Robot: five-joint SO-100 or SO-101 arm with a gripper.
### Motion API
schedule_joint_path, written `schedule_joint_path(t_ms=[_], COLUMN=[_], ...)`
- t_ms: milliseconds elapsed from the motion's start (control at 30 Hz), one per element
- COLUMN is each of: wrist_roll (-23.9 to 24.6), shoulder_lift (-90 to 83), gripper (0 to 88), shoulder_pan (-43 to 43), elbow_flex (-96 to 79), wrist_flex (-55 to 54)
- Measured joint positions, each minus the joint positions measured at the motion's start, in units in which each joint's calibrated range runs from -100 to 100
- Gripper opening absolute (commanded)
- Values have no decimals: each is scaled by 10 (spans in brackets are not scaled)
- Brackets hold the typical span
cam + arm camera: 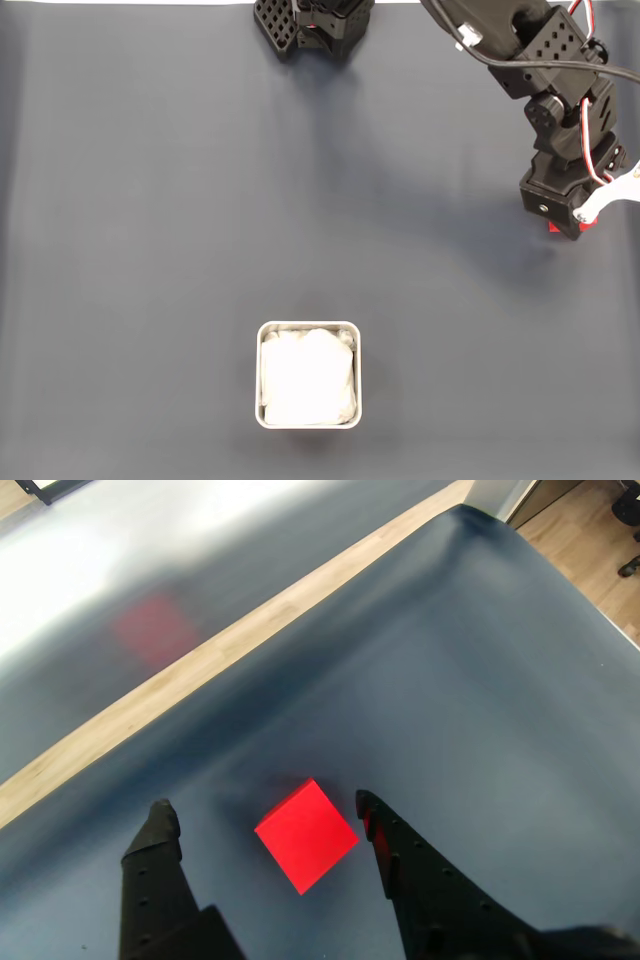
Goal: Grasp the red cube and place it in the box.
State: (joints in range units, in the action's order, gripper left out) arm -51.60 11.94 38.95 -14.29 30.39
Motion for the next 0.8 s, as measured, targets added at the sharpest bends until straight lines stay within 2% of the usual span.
schedule_joint_path(t_ms=[800], wrist_roll=[16], shoulder_lift=[0], gripper=[412], shoulder_pan=[10], elbow_flex=[-5], wrist_flex=[0])
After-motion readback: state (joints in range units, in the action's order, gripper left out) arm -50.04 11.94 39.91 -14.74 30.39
